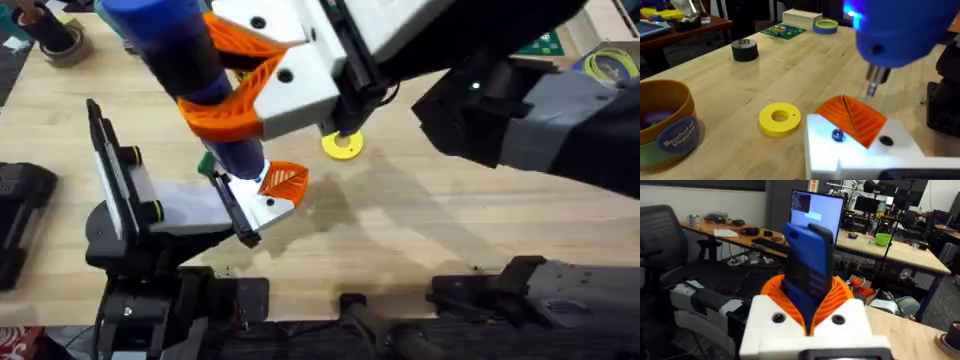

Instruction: Pick up the gripper from the table and insert it into the empty holder that is missing its gripper. Then pick up a screw, insert it into the mounting hole, and use the screwdriver to tighten it. Finally, clean up the table by picking up the vegetable and placing it into the bucket.

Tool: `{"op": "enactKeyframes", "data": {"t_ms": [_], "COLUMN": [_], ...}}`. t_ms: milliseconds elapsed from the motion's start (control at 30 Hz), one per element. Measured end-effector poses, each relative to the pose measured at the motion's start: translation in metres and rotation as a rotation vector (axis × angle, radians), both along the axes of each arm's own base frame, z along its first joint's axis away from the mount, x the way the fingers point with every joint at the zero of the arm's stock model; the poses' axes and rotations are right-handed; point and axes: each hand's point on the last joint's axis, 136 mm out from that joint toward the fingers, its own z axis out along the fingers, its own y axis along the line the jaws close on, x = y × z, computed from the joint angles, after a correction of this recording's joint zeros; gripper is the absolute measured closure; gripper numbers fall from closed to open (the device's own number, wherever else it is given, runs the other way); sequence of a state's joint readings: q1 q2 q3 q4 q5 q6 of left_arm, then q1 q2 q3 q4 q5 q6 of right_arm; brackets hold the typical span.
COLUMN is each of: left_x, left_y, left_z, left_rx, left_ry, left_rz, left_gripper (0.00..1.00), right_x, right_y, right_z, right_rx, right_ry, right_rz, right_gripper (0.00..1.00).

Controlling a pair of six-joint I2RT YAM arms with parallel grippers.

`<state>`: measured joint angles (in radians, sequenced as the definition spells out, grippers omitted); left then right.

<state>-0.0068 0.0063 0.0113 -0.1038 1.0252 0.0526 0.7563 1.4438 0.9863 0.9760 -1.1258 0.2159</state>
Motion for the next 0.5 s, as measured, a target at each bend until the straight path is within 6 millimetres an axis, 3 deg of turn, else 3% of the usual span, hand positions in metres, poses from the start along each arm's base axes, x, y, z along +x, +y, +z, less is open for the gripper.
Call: {"op": "enactKeyframes", "data": {"t_ms": [233,500], "left_x": [0.000,0.000], "left_y": [0.000,0.000], "left_z": [0.000,0.000], "left_rx": [0.000,0.000], "left_ry": [0.000,0.000], "left_rz": [0.000,0.000], "left_gripper": [0.993,0.993], "right_x": [0.007,0.008], "right_y": [0.006,0.007], "right_z": [-0.012,-0.014], "right_rx": [-0.018,-0.013], "right_ry": [0.007,-0.010], "right_rz": [-0.004,-0.008], "right_gripper": [0.976,0.976]}}
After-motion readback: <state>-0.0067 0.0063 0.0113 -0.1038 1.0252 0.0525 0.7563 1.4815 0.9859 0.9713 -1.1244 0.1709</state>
